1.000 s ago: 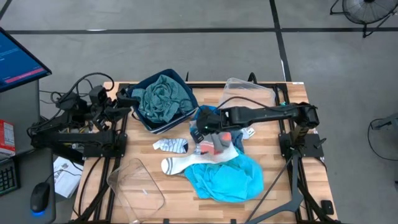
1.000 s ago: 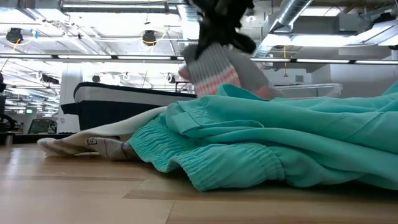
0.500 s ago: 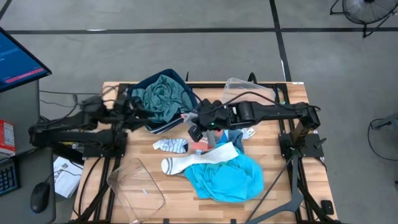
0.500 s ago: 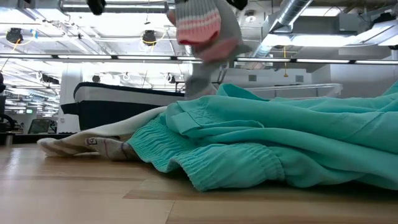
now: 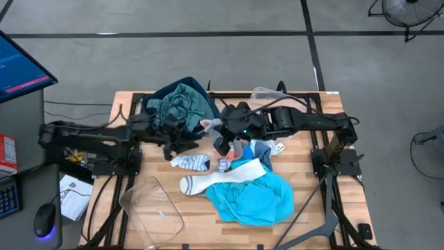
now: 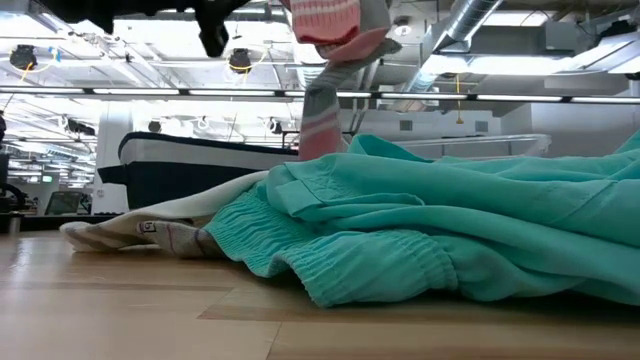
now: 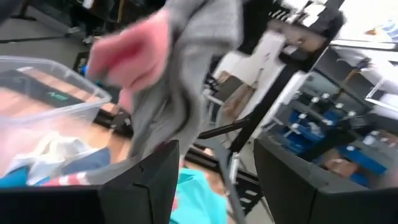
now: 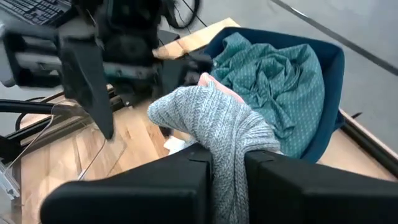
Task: Pick & Place Cloths
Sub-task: Put the top gray sock into the transparent bin
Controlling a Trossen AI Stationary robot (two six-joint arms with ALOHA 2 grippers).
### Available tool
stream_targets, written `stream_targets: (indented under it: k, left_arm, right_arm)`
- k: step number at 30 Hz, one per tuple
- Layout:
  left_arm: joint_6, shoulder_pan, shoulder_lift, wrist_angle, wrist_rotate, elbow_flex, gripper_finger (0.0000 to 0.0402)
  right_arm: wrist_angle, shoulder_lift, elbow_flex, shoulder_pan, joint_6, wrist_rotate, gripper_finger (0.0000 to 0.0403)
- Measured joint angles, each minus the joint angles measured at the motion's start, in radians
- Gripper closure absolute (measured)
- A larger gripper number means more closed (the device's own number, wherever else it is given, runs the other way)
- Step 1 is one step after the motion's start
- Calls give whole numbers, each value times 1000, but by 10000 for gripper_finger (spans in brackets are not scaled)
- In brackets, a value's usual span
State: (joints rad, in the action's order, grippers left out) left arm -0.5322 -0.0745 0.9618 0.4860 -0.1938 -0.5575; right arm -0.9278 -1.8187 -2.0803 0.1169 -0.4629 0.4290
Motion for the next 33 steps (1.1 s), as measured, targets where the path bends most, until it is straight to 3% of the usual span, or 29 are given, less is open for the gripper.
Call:
stream_targets:
  k: [8, 24, 33]
  left_arm:
    - [56, 24, 98, 41, 141, -1, 211]
    - [209, 23, 108, 123, 188, -2, 211]
    - [221, 23, 189, 123, 203, -22, 211]
  right_arm:
    - [48, 0, -6, -33, 2, 18, 377]
    - [100, 0, -6, -60, 1, 17, 378]
    - [123, 0, -6, -61, -1, 17, 373]
